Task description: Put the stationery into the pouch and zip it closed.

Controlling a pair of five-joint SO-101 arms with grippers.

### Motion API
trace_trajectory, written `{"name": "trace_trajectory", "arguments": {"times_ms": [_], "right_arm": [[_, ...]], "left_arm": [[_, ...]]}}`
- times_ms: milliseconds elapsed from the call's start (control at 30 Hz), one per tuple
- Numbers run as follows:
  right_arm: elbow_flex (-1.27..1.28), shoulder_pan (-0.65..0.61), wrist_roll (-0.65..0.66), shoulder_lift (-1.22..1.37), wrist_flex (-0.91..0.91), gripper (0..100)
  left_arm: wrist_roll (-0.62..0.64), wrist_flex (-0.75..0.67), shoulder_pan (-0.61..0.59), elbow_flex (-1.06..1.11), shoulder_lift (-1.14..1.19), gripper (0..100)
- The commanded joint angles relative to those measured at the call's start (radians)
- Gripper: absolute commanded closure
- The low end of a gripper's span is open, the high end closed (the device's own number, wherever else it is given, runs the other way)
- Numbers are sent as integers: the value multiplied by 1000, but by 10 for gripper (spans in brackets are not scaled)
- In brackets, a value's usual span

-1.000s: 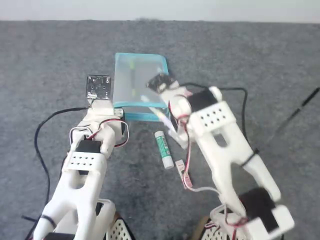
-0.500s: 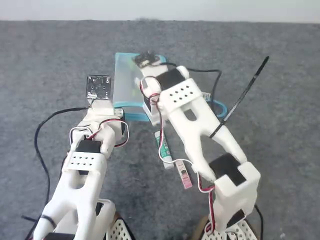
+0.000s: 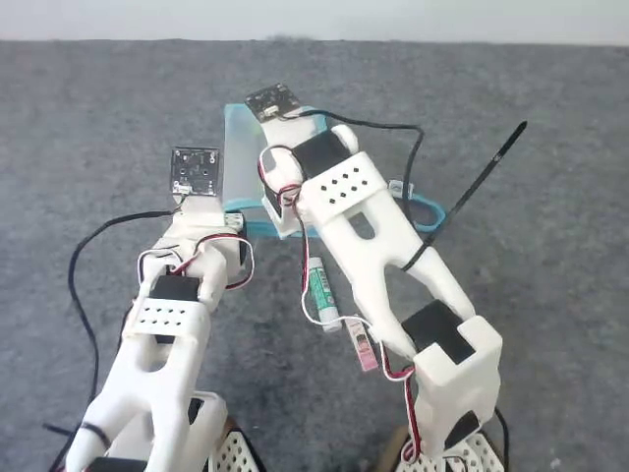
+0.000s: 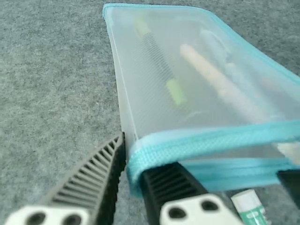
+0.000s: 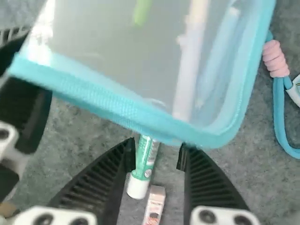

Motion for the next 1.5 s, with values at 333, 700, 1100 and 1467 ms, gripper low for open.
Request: {"name": "trace_trajectory", "arguments": {"times_ms": [333,700,1100,1467], "right_arm": [[624,104,233,-743,-163,903],[1274,-76,235,-892,-573,903],[1280,-119,186,-627,-679,849],[1275,-119,186,-541,-711,786]], "left_arm": [[-43,-32,-80,-36,-14,988],[-43,-32,-63,-31,-6,988],[-43,-32,-63,-31,-6,988],[-43,-32,-61,-31,-6,988]]}}
